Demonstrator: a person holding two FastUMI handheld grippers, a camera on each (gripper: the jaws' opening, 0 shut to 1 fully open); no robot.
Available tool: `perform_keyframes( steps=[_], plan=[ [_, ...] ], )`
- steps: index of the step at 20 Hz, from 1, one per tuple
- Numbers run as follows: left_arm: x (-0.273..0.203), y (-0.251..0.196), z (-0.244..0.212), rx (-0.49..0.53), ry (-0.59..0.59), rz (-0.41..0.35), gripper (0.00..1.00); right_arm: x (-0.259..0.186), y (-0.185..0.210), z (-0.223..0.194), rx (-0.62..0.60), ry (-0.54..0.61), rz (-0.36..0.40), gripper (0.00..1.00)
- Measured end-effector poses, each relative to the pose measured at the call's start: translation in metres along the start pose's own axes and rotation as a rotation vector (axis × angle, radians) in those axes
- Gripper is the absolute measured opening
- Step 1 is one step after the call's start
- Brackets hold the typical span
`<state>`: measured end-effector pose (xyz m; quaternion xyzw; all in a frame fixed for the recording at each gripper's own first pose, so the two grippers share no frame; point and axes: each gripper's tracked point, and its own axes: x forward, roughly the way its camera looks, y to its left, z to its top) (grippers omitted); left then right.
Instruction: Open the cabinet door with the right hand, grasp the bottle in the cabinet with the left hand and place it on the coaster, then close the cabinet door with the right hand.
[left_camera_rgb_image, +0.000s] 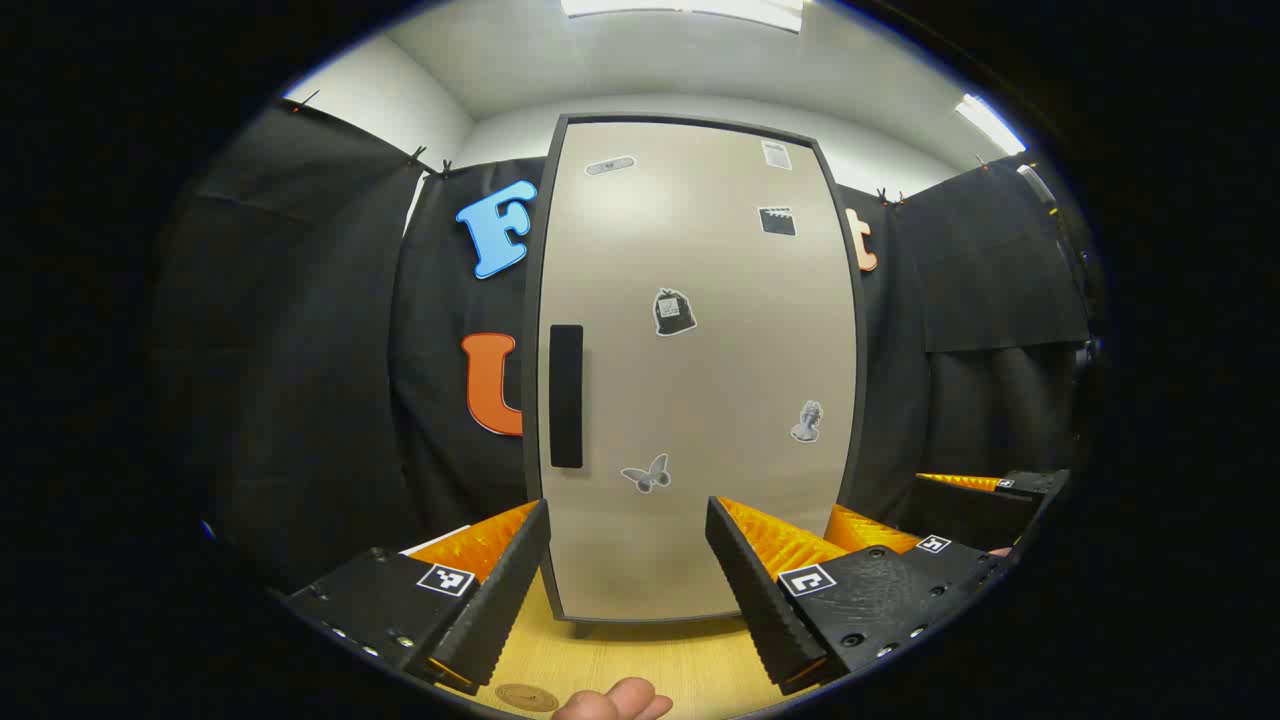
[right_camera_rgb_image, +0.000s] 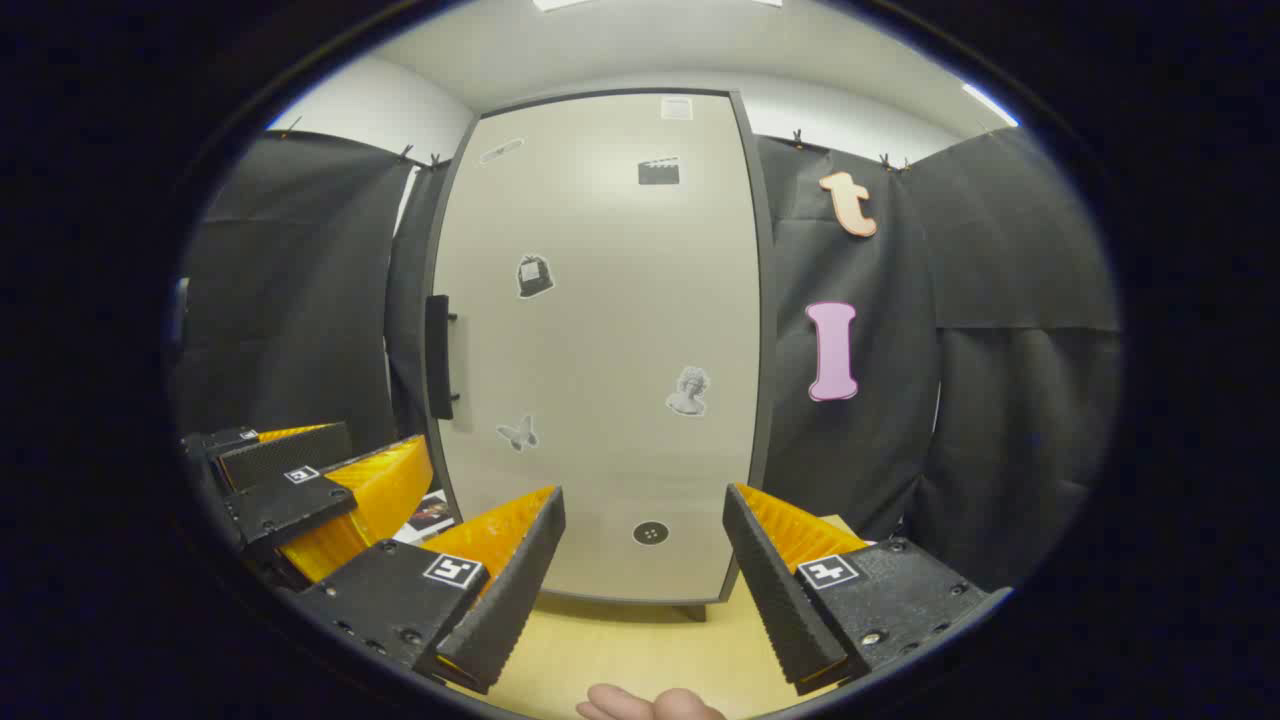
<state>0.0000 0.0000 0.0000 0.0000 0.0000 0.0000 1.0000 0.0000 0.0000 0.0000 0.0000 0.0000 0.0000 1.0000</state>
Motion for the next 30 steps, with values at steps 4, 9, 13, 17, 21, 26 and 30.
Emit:
perform_keyframes(
  steps=[4, 9, 13, 17, 21, 26, 30],
  plan=[
    [-0.001, 0.008, -0.002, 0.004, -0.007, 0.012, 0.95, -0.002, -0.002, 0.005, 0.007, -0.023, -0.003, 0.99],
    [0.002, 0.005, 0.005, -0.014, -0.038, -0.003, 0.95, -0.002, -0.007, 0.006, 0.016, -0.02, -0.009, 1.0],
    [0.003, 0.006, 0.004, -0.014, -0.036, 0.006, 0.95, 0.002, -0.011, 0.012, 0.015, -0.043, 0.009, 0.99],
    [0.011, 0.012, -0.001, -0.013, -0.016, 0.011, 0.95, 0.012, 0.009, 0.014, 0.036, -0.052, 0.11, 0.99],
    [0.015, 0.017, 0.005, 0.011, -0.026, -0.027, 0.95, 0.019, 0.008, 0.023, -0.018, -0.05, 0.073, 1.0],
    [0.019, 0.019, 0.006, -0.007, -0.039, -0.055, 0.95, 0.036, 0.019, 0.031, -0.058, -0.07, 0.076, 1.0],
    [0.016, 0.025, 0.01, 0.013, -0.043, -0.056, 0.95, 0.059, 0.03, 0.039, -0.034, -0.068, 0.126, 1.0]
  ],
)
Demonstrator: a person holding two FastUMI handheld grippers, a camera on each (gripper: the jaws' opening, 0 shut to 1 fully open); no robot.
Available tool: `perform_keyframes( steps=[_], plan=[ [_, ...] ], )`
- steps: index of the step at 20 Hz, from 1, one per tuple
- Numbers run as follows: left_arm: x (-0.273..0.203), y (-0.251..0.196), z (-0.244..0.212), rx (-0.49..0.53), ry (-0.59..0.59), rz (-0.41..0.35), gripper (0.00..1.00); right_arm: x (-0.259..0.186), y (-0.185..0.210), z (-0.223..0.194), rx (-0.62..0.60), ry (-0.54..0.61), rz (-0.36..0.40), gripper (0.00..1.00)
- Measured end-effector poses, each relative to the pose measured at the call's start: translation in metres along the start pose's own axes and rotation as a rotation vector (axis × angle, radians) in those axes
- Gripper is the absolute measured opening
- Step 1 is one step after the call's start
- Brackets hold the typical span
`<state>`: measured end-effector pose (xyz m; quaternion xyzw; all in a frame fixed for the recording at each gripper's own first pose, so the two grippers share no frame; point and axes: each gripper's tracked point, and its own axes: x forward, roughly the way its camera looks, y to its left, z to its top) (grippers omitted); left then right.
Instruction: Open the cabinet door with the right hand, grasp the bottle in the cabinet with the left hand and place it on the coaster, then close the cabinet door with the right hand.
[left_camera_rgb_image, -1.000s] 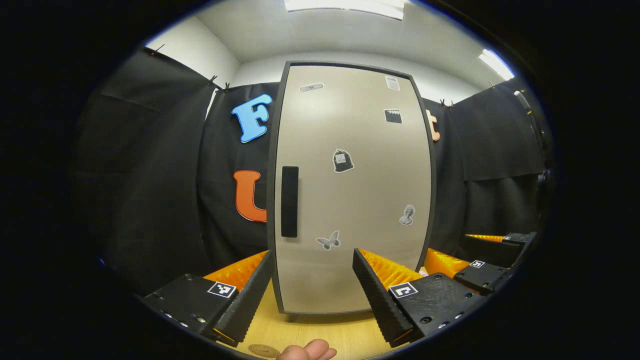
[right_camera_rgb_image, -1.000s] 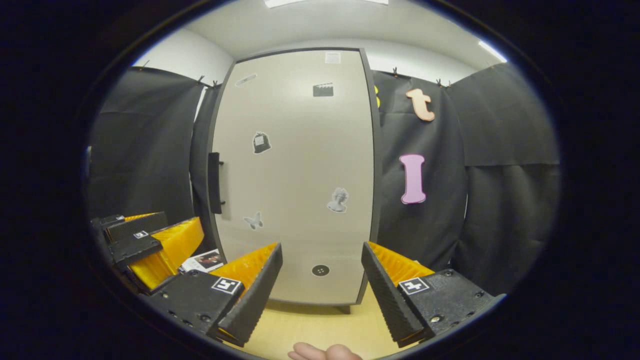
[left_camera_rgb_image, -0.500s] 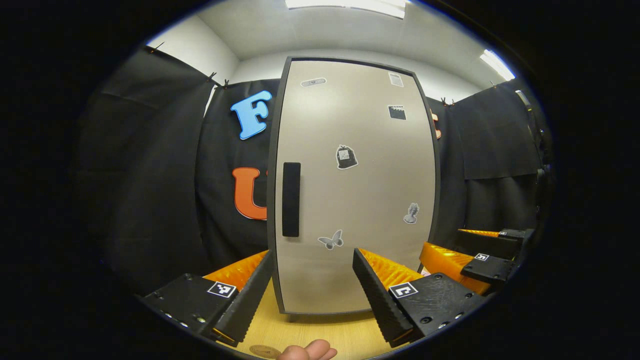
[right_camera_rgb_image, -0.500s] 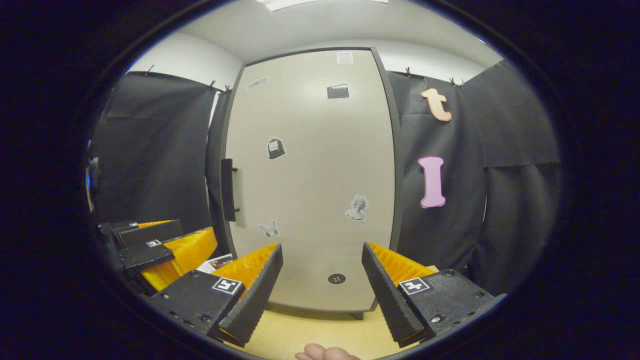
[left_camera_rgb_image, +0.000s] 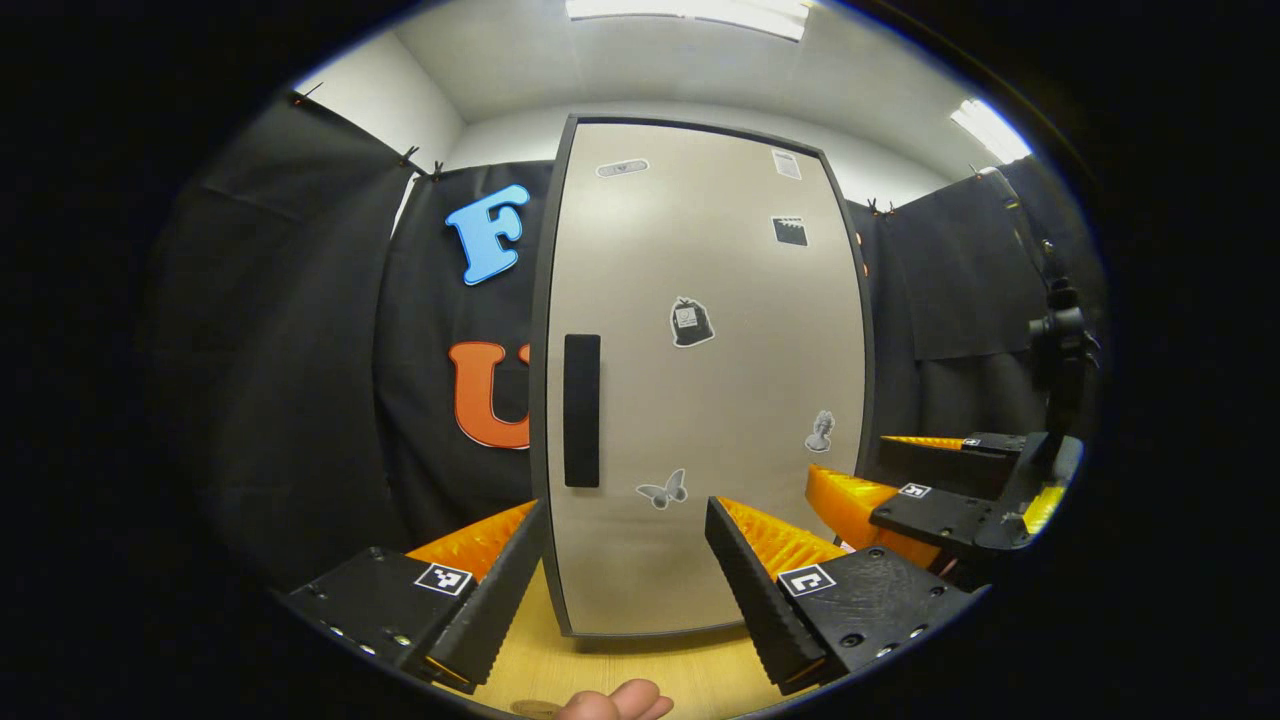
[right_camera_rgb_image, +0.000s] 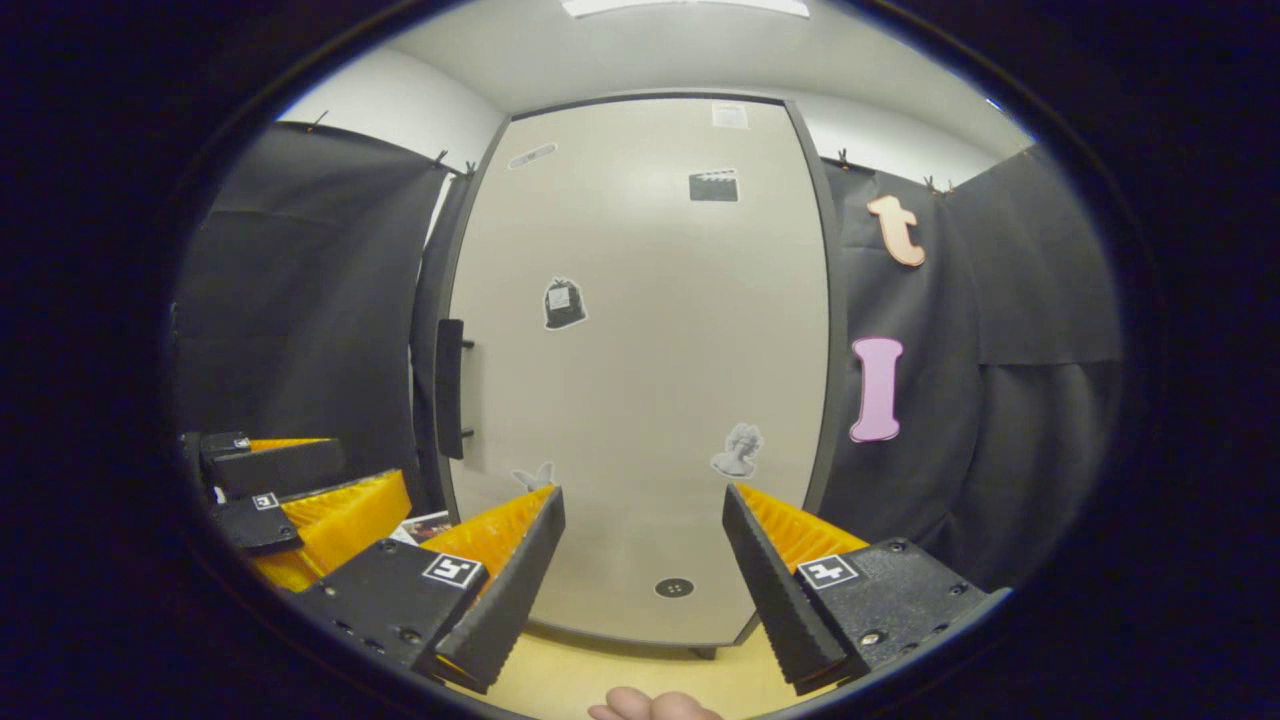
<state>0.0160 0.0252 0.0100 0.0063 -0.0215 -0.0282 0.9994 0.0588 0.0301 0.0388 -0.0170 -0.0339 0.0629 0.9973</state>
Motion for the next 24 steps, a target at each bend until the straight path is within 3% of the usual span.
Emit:
perform_keyframes(
  steps=[5, 10, 17, 19, 22, 24],
  plan=[
    [-0.018, 0.013, 0.005, 0.007, -0.013, 0.008, 0.95, 0.033, 0.013, 0.017, -0.045, -0.033, 0.028, 1.0],
    [-0.04, 0.029, 0.0, 0.025, 0.002, 0.042, 0.95, 0.059, 0.062, 0.032, -0.078, -0.064, 0.131, 0.99],
    [-0.076, 0.084, -0.015, 0.059, 0.047, 0.192, 0.95, 0.097, 0.14, 0.034, -0.123, -0.074, 0.198, 1.0],
    [-0.087, 0.103, -0.018, 0.045, 0.055, 0.236, 0.95, 0.105, 0.162, 0.028, -0.136, -0.068, 0.231, 1.0],
    [-0.098, 0.131, -0.033, 0.013, 0.103, 0.306, 0.95, 0.117, 0.171, 0.025, -0.208, -0.102, 0.188, 1.0],
    [-0.104, 0.145, -0.034, -0.024, 0.113, 0.344, 0.96, 0.12, 0.186, 0.014, -0.214, -0.07, 0.228, 0.96]
  ],
)
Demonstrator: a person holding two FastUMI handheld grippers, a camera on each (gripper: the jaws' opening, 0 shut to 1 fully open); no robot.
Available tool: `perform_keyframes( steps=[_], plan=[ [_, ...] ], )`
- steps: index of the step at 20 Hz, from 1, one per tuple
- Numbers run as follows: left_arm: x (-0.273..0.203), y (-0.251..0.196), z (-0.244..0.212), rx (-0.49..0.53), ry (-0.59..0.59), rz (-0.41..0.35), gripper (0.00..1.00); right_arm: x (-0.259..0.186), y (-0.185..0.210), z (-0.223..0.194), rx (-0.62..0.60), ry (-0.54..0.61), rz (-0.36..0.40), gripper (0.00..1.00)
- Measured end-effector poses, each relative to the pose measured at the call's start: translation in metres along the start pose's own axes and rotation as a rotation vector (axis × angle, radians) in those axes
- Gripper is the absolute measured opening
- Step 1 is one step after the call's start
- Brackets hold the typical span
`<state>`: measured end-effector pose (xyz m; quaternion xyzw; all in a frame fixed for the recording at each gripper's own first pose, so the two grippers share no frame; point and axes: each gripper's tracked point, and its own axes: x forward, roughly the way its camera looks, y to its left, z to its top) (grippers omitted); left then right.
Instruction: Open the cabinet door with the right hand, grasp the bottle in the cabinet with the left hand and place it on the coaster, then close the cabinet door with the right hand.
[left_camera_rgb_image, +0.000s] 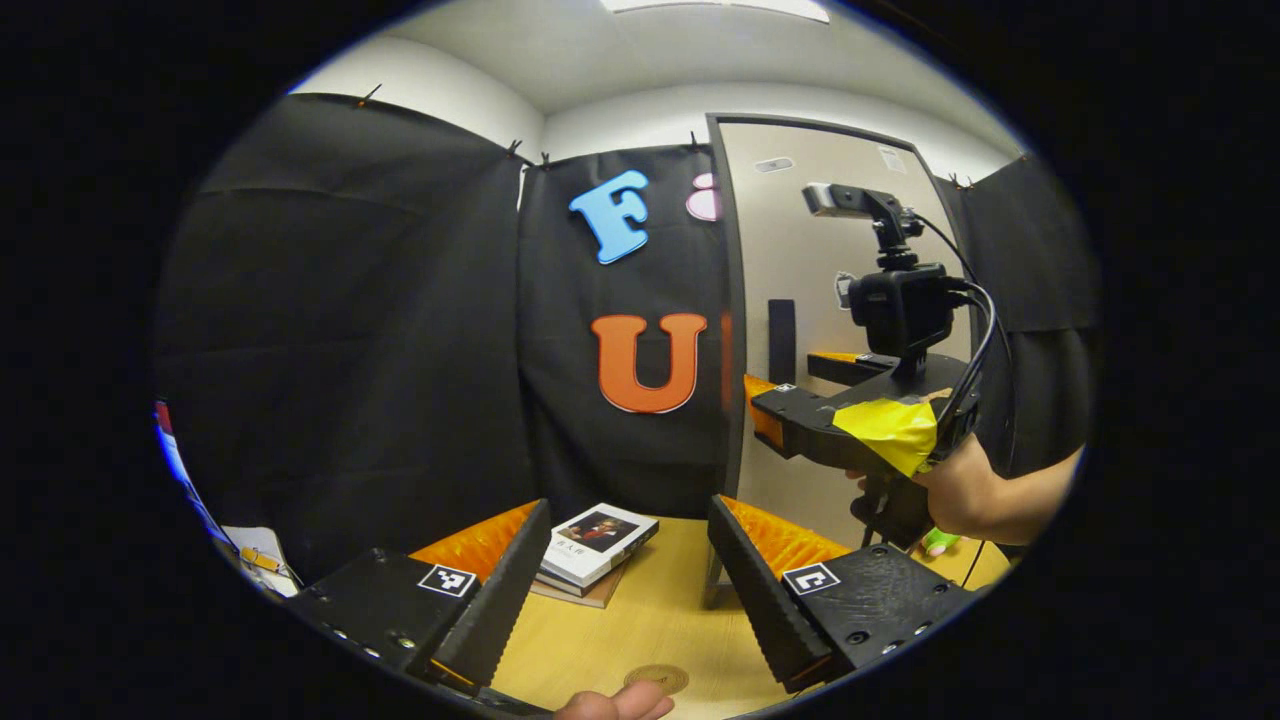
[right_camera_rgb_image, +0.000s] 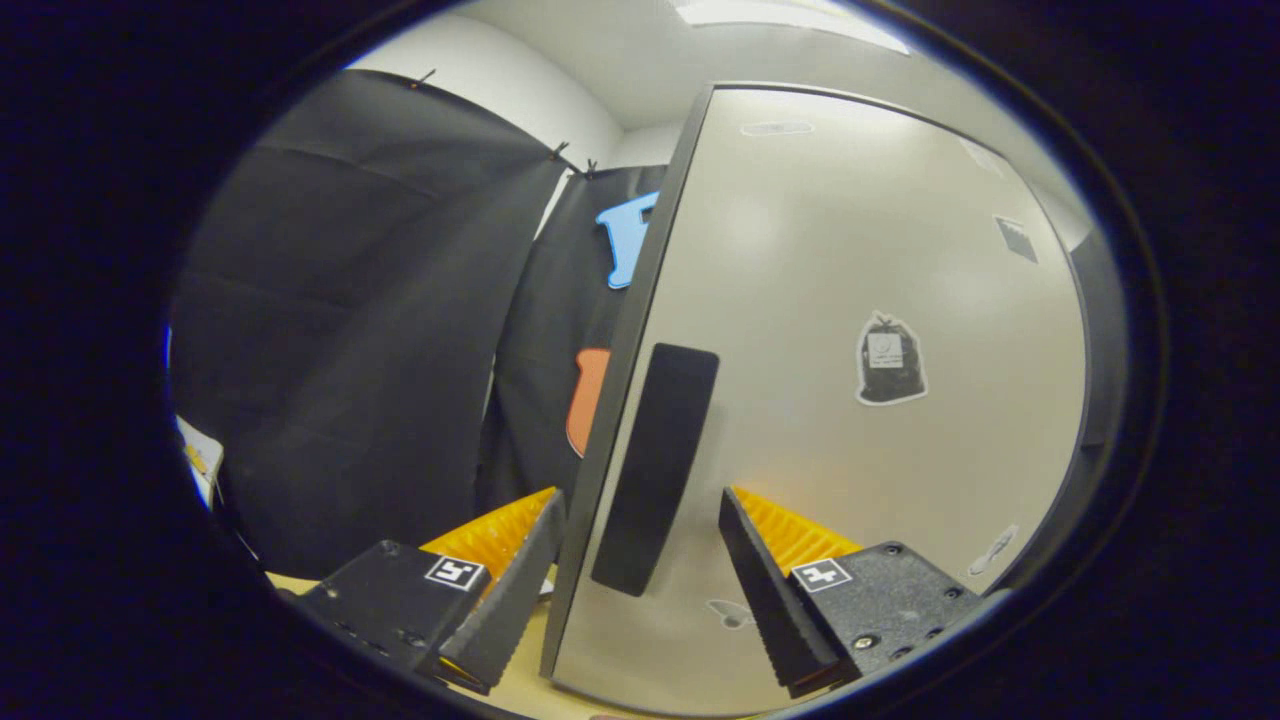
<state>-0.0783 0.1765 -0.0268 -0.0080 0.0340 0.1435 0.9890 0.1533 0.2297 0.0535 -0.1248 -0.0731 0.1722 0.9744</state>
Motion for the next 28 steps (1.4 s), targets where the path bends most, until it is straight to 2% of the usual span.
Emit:
perform_keyframes(
  steps=[1, 3, 5, 6, 10, 13, 18, 21, 28],
  plan=[
    [0.0, 0.007, 0.003, -0.017, -0.002, 0.014, 0.95, 0.004, 0.004, -0.009, -0.006, 0.042, 0.021, 0.92],
    [0.0, 0.014, 0.003, -0.038, 0.001, 0.013, 0.95, 0.002, -0.002, -0.008, -0.014, 0.048, -0.027, 0.7],
    [0.003, 0.021, -0.002, -0.027, 0.006, 0.012, 0.95, 0.007, -0.003, -0.011, 0.013, 0.066, -0.022, 0.39],
    [0.004, 0.022, -0.003, -0.019, 0.005, 0.011, 0.95, 0.007, -0.002, -0.011, 0.02, 0.075, -0.021, 0.34],
    [0.006, 0.017, -0.004, -0.019, 0.011, 0.002, 0.95, 0.001, 0.0, -0.011, 0.069, 0.115, 0.013, 0.29],
    [0.013, 0.01, -0.01, -0.037, 0.016, -0.024, 0.95, -0.011, 0.004, -0.008, 0.065, 0.126, 0.043, 0.28],
    [0.015, 0.001, -0.012, -0.073, 0.02, -0.045, 0.95, -0.08, 0.011, -0.003, 0.096, 0.144, 0.114, 0.29],
    [0.013, -0.005, -0.019, -0.08, 0.037, -0.058, 0.95, -0.107, 0.015, -0.003, 0.127, 0.146, 0.179, 0.28],
    [0.004, -0.037, -0.029, -0.068, 0.065, -0.118, 0.95, -0.196, -0.008, -0.004, 0.157, 0.15, 0.255, 0.29]
  ],
)
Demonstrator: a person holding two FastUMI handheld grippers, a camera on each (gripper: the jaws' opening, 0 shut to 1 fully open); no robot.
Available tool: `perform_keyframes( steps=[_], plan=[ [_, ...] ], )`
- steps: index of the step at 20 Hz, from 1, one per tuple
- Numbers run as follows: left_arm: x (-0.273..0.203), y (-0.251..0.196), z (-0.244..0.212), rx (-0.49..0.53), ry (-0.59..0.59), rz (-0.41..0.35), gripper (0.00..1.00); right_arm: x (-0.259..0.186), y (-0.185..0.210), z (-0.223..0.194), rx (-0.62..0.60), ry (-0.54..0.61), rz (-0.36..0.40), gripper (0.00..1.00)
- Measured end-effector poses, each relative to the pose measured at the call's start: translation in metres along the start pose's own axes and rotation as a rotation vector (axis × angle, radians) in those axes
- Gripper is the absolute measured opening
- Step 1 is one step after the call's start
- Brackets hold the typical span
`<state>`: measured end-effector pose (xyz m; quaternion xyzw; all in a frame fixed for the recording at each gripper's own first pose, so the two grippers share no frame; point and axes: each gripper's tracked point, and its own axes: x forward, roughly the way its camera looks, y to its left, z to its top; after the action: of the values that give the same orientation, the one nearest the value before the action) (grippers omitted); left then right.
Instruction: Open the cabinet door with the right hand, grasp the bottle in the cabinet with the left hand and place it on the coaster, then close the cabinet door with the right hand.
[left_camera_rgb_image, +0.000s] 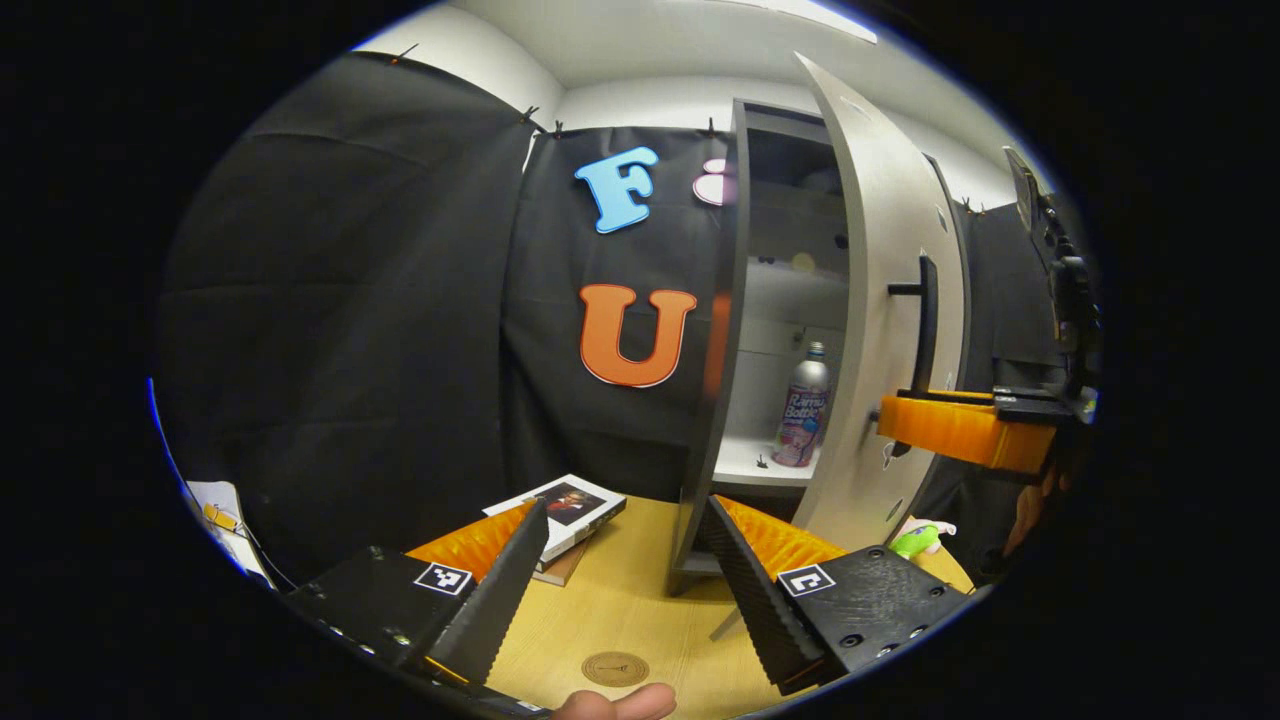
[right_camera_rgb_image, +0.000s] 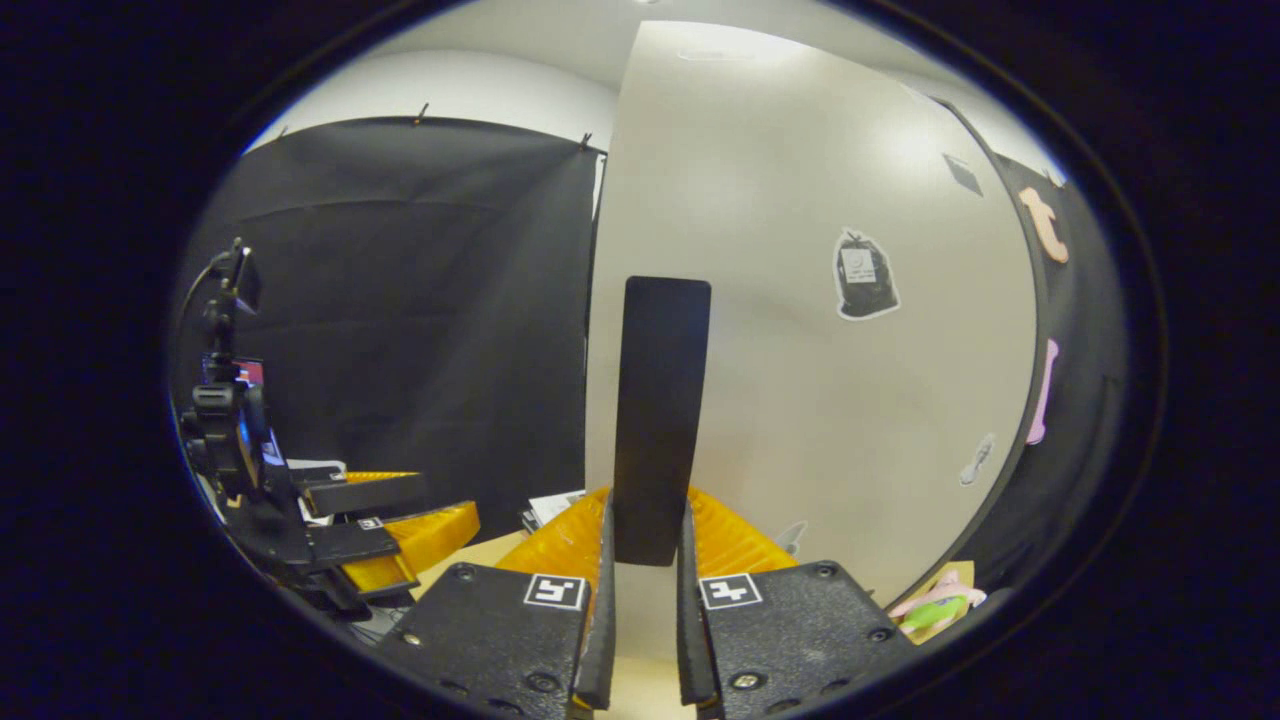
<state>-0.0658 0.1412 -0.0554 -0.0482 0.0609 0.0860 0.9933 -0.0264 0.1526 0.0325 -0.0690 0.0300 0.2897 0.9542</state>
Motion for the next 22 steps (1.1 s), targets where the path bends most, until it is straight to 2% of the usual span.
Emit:
perform_keyframes(
  steps=[4, 13, 20, 22],
  plan=[
    [0.007, -0.032, -0.009, 0.027, 0.029, -0.063, 0.95, -0.046, -0.008, -0.006, 0.037, 0.009, 0.001, 0.27],
    [0.06, -0.132, -0.029, 0.053, 0.093, -0.234, 0.95, -0.125, -0.04, -0.018, 0.122, 0.012, -0.076, 0.28],
    [0.133, -0.192, 0.0, 0.116, -0.003, -0.254, 0.95, -0.171, -0.061, -0.034, 0.17, 0.046, -0.219, 0.26],
    [0.155, -0.199, 0.006, 0.146, -0.043, -0.239, 0.95, -0.181, -0.067, -0.039, 0.167, 0.069, -0.266, 0.25]
  ],
)
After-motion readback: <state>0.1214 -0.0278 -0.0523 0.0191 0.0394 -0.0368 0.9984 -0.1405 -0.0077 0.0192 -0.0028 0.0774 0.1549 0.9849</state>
